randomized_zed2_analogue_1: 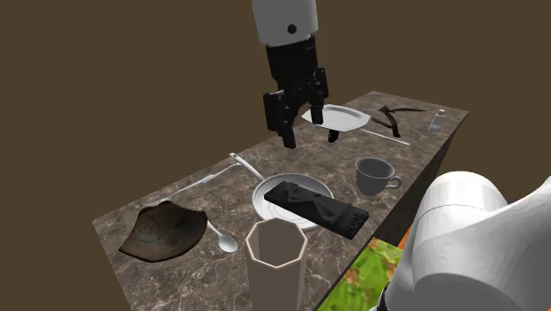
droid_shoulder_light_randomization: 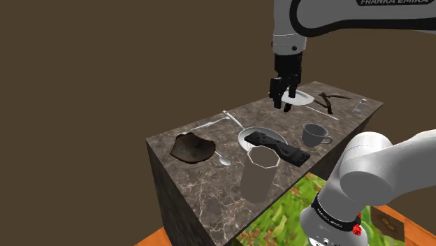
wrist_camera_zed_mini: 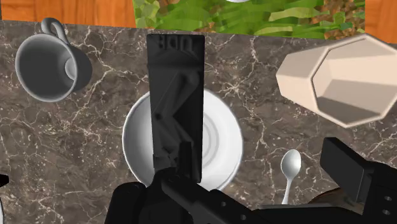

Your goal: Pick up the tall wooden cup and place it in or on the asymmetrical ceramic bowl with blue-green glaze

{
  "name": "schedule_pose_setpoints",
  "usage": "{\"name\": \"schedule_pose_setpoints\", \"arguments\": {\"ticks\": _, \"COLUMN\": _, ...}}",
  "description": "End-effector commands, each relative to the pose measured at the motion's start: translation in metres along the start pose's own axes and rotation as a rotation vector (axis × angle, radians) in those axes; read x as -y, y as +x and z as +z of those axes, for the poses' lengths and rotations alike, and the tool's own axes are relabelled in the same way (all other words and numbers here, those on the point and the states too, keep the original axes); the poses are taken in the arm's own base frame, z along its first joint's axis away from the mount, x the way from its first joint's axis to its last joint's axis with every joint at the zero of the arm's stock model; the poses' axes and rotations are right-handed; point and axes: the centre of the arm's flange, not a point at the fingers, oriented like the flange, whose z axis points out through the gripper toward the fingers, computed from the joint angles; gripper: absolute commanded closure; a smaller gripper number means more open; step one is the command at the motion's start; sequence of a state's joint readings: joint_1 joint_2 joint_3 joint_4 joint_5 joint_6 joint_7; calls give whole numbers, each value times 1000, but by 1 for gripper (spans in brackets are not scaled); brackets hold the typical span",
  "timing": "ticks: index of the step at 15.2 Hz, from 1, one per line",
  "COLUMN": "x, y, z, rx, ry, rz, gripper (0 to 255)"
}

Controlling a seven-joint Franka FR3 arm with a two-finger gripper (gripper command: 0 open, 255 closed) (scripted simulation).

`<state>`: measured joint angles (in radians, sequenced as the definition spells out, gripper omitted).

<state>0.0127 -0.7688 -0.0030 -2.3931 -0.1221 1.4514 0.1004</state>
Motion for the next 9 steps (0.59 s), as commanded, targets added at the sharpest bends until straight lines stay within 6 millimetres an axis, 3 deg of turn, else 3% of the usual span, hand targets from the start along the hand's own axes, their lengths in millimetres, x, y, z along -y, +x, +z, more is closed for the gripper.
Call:
{"name": "schedule_pose_setpoints", "arguments": {"ticks": 1, "x": 0, "y": 0, "z": 0, "rx": 0, "ry": 0, "rz": 0, "gripper": 0}}
{"name": "schedule_pose_setpoints", "arguments": {"ticks": 9, "x": 47, "y": -22, "z": 85, "rx": -59, "ry": 98, "rz": 2, "gripper": 0}}
